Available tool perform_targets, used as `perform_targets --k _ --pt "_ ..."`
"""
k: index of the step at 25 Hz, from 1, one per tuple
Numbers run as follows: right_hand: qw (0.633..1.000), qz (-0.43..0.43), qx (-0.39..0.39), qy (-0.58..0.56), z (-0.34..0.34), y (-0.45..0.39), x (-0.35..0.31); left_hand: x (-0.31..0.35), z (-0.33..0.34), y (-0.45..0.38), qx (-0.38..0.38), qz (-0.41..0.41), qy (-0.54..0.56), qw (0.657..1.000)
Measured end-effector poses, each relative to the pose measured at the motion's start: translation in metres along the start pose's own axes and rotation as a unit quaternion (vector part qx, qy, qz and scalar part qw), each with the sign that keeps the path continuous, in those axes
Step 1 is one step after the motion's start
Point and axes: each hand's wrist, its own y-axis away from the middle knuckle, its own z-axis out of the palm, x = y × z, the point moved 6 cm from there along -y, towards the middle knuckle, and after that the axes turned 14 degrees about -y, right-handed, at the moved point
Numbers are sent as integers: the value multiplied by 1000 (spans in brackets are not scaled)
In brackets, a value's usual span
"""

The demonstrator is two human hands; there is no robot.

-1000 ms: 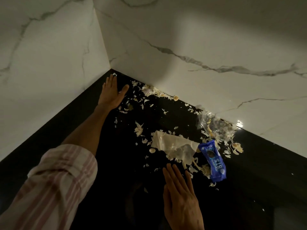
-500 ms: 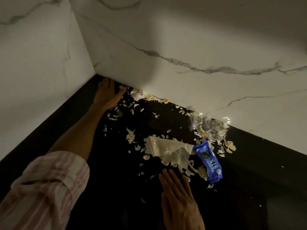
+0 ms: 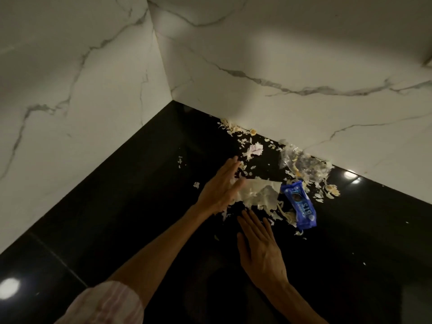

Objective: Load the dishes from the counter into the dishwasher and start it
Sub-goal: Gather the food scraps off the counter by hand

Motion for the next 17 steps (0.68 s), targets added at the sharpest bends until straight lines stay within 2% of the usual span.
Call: perform_targets --k 2,5,7,9,11,17 --pt "997 -9 14 -69 -11 -1 -4 -12 -9 28 96 -71 9 993" --pt "984 -62 67 -152 -45 -28 -19 -32 -24 39 187 -156 -124 962" --pt "977 -92 93 -170 -63 -72 -23 -48 -30 31 177 -259 -134 940" --pt "977 -107 81 -163 -69 -126 -23 -61 -29 23 126 -335 -112 927" --pt "984 -103 40 -142 -65 -178 -18 -61 -26 20 103 -346 -134 923" --pt "991 -111 -75 -3 -33 -281 -11 -65 -20 17 105 -325 -171 924"
